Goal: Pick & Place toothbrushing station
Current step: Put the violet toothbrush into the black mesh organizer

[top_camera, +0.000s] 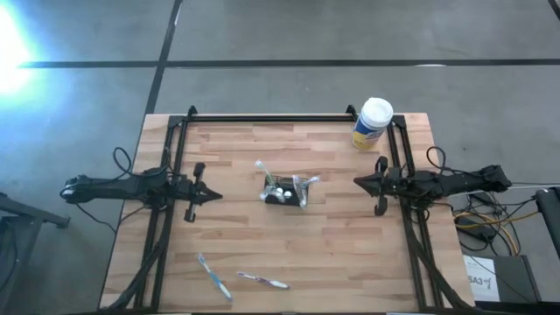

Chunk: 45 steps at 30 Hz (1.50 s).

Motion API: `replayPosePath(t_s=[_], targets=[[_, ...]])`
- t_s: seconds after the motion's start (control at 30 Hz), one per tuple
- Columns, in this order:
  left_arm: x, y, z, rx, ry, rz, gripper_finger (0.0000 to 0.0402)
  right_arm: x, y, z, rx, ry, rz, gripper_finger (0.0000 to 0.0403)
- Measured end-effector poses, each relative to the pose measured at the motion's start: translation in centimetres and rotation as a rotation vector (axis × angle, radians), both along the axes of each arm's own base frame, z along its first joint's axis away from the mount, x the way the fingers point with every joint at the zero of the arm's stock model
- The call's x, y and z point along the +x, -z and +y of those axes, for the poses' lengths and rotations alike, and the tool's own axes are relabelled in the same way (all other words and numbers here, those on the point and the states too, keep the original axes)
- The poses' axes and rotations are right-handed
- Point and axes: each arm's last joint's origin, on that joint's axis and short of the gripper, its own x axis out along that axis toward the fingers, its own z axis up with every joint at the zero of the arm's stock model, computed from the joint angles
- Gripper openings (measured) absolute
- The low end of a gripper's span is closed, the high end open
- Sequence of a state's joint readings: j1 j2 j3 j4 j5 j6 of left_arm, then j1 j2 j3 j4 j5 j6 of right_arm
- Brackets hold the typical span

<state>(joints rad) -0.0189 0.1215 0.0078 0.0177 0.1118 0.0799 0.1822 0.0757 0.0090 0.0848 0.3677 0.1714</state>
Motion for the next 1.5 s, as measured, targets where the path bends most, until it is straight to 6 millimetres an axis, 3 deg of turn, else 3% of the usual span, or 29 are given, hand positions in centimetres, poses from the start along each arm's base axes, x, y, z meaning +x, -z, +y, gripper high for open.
replayPosePath(t_s=[0.33,0.57,0.97,1.5], targets=[[0.0,0.0,0.0,-0.001,0.0,0.002,0.0002,0.7,-1.2,0.3,0.004,-0.059,-0.098,0.0008],[0.0,0.1,0.0,-0.001,0.0,0.003,0.0001,3.0,-4.0,0.8,-0.019,-0.079,-0.02,0.0008],[0.0,0.1,0.0,-0.004,-0.001,0.005,0.0004,11.8,-10.2,2.5,-0.115,-0.1,0.135,0.0008],[0.0,0.1,0.0,-0.002,0.0,0.005,0.0002,22.4,-15.1,5.8,-0.149,-0.194,0.34,0.0008]])
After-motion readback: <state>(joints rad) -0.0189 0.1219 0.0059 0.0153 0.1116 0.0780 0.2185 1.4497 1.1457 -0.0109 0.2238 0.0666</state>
